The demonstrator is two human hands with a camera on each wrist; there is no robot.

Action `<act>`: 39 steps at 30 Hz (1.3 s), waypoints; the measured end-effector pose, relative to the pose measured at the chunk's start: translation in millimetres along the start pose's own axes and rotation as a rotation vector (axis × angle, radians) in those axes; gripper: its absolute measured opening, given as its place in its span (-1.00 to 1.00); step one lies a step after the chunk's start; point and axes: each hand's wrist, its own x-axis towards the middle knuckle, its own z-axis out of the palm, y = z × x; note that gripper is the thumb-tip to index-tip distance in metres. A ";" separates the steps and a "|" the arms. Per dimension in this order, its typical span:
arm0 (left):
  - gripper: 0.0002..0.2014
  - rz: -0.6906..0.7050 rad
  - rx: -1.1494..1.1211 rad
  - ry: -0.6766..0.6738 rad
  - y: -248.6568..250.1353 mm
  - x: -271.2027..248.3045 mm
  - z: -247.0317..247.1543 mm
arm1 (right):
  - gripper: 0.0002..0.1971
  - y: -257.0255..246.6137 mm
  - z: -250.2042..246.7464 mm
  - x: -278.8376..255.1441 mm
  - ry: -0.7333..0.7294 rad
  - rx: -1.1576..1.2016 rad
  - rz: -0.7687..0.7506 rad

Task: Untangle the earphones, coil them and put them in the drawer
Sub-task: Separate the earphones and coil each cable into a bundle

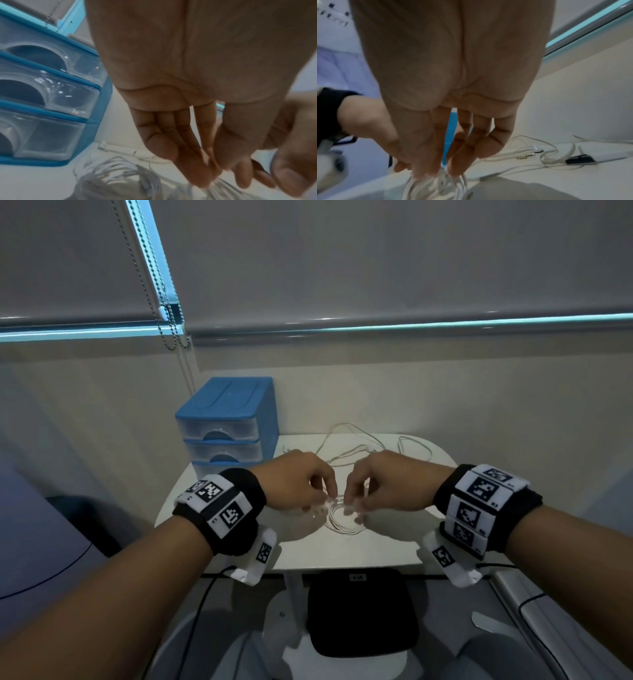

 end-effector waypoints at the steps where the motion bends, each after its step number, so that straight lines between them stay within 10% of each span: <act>1: -0.83 -0.020 -0.034 0.043 -0.2 -1.0 -2.0 | -0.91 2.0 -2.7 0.0 0.038 0.043 0.034; 23: -0.81 -0.057 0.062 0.137 -3.8 19.1 -5.1 | -0.95 23.2 -12.1 16.2 0.084 0.054 0.258; 34: -0.72 -0.074 0.210 -0.053 3.0 64.5 -3.7 | -0.83 41.3 -10.0 42.7 -0.051 -0.344 0.206; 39: -0.85 0.051 0.052 0.182 1.8 66.7 -10.2 | -0.92 45.0 -42.3 36.0 0.223 -0.015 0.100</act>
